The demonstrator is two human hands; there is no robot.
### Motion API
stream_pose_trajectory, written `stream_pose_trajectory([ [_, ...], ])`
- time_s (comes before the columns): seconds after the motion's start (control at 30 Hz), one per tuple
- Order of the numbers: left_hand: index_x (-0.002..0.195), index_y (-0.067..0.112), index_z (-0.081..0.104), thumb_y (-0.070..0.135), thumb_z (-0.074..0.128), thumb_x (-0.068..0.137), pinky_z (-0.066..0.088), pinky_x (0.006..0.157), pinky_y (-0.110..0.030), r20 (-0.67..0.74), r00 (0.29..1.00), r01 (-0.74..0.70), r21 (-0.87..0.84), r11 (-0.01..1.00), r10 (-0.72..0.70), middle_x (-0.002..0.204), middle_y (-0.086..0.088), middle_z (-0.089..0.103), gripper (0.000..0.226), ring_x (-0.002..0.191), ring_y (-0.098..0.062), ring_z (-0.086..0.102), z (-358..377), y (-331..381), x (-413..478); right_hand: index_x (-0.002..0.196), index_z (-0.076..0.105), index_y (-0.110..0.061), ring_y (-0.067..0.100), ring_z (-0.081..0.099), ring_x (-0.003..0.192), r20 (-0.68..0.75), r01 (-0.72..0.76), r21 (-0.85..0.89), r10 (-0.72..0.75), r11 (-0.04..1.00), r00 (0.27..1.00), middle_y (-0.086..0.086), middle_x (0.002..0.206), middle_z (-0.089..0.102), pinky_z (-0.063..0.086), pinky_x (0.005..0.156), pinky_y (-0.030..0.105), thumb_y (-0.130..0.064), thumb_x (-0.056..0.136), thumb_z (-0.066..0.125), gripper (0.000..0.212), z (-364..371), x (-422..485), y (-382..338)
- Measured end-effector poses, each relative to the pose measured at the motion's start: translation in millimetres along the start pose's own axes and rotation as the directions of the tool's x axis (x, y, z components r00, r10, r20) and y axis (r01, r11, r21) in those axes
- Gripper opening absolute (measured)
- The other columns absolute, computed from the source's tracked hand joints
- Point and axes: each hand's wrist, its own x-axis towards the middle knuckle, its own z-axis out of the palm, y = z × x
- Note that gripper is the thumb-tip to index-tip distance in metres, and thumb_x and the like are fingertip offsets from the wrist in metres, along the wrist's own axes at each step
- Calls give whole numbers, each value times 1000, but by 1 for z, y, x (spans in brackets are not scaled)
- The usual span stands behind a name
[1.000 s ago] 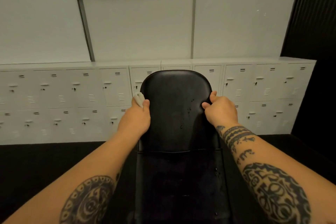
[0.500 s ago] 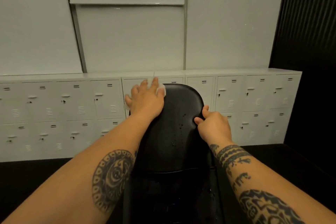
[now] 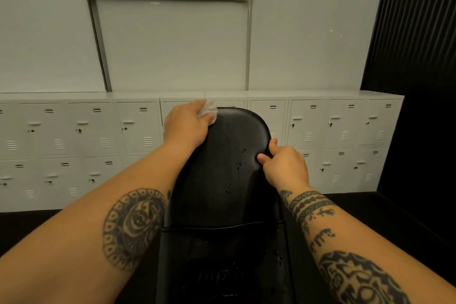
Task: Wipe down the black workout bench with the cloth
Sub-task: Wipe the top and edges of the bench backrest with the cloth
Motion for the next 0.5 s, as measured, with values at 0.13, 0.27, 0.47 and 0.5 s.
stream_pose_trajectory([
  [0.13,134,28,66,48,63,89,25,116,-55,116,939,-332,67,941,323,135,4,65,50,134,-25,44,13,7,-23,151,37,-29,28,51,127,14,-2,29,1,1000,1000,6,132,61,45,99,37,-41,97,59,60,-1,1,3],
  [0.27,127,29,71,47,61,86,39,107,-53,61,902,-431,95,897,427,125,10,71,46,121,-25,53,5,-24,-42,151,37,-30,28,51,126,17,-6,47,5,999,1000,6,134,60,46,100,38,-42,96,59,60,0,0,3],
  [0.47,128,41,66,38,65,94,28,95,-40,-111,993,-38,94,995,49,127,15,67,33,116,-25,44,6,13,-21,151,35,-29,29,52,124,-3,16,-7,-16,1000,1000,7,129,62,46,96,36,-41,98,56,58,2,2,4],
  [0.5,124,43,66,41,64,95,29,95,-41,-102,993,-44,109,993,55,123,15,68,30,114,-25,44,11,24,-18,151,35,-29,29,52,125,-2,20,-16,-20,1000,1000,7,128,62,46,96,36,-41,98,56,58,3,3,4],
])
